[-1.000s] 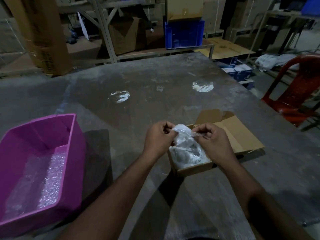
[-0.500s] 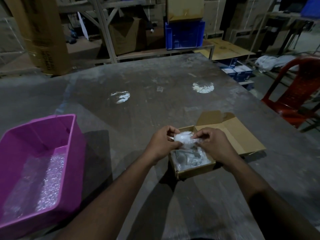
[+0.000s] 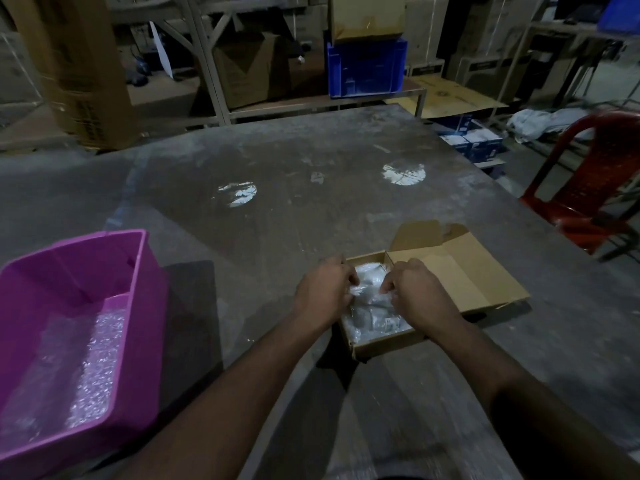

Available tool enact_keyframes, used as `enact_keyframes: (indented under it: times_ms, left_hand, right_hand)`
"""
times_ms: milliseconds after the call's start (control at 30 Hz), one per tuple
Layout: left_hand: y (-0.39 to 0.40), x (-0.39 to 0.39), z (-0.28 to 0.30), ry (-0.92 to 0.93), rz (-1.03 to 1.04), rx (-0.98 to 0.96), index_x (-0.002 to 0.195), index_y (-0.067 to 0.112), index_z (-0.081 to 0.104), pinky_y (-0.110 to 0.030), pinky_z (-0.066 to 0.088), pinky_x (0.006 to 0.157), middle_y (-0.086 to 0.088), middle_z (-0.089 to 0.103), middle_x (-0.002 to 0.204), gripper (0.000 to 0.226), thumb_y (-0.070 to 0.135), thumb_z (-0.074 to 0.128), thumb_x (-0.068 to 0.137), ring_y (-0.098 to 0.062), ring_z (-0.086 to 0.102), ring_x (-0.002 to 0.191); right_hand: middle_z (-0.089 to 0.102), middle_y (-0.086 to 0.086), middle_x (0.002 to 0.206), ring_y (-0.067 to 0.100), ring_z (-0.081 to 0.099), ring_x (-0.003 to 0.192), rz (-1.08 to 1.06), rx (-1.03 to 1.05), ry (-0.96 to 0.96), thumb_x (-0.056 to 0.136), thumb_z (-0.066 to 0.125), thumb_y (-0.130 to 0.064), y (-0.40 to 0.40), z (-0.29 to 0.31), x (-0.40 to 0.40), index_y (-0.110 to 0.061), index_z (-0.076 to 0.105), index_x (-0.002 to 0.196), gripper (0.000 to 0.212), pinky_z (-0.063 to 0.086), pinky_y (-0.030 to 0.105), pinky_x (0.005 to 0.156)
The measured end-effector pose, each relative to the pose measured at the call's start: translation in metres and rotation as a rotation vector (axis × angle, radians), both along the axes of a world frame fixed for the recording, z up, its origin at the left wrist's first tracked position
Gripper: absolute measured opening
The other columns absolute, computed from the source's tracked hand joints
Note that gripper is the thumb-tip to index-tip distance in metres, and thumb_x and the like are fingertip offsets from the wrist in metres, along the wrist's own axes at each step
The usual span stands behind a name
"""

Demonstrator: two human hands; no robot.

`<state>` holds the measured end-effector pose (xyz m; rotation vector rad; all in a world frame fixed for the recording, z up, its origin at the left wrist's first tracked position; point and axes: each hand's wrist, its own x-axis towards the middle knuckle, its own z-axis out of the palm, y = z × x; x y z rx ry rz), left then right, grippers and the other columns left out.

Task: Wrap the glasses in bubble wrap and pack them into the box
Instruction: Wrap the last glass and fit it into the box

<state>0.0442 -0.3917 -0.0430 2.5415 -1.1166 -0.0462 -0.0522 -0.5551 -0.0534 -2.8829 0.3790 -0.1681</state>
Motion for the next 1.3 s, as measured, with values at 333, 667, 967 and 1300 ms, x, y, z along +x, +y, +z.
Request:
enact_keyframes:
  times_ms: [333, 667, 967, 1300]
  left_hand:
    - [0.011, 0.006, -0.001, -0.067, -0.140, 0.190, 0.121, 0.029, 0.072, -0.042, 0.040, 0.098, 0.000, 0.060, 0.123, 0.029, 0.033, 0.055, 0.097, -0.022, 0.048, 0.120]
    - [0.001, 0.013, 0.001, -0.006, -0.031, 0.170, 0.101, 0.027, 0.078, -0.034, 0.050, 0.086, 0.005, 0.075, 0.102, 0.016, 0.037, 0.070, 0.092, -0.018, 0.059, 0.108]
    - [-0.011, 0.012, 0.006, 0.008, 0.031, 0.219, 0.095, 0.026, 0.075, -0.030, 0.043, 0.067, 0.001, 0.073, 0.100, 0.007, 0.024, 0.073, 0.090, -0.019, 0.066, 0.095]
    - [-0.006, 0.021, -0.004, -0.080, -0.054, 0.304, 0.103, 0.030, 0.077, -0.032, 0.048, 0.079, 0.005, 0.074, 0.103, 0.020, 0.036, 0.064, 0.089, -0.022, 0.065, 0.102]
  right_hand:
    - [0.066, -0.002, 0.123, 0.021, 0.047, 0.112, 0.052, -0.174, 0.163, 0.094, 0.057, -0.027, 0.007, 0.007, -0.004, -0.032, 0.072, 0.121, 0.031, 0.042, 0.037, 0.089]
    - [0.066, -0.004, 0.102, 0.015, 0.049, 0.101, 0.015, -0.084, 0.227, 0.095, 0.064, -0.030, 0.006, 0.018, 0.000, -0.035, 0.076, 0.100, 0.013, 0.041, 0.035, 0.084]
    - [0.070, 0.001, 0.102, 0.020, 0.058, 0.102, -0.024, -0.242, 0.208, 0.085, 0.072, -0.021, 0.009, 0.012, 0.015, -0.028, 0.075, 0.096, 0.014, 0.045, 0.031, 0.085]
    - [0.072, -0.001, 0.096, 0.023, 0.056, 0.104, -0.151, -0.415, 0.219, 0.082, 0.071, -0.021, 0.012, 0.007, 0.019, -0.024, 0.066, 0.093, 0.013, 0.029, 0.034, 0.073]
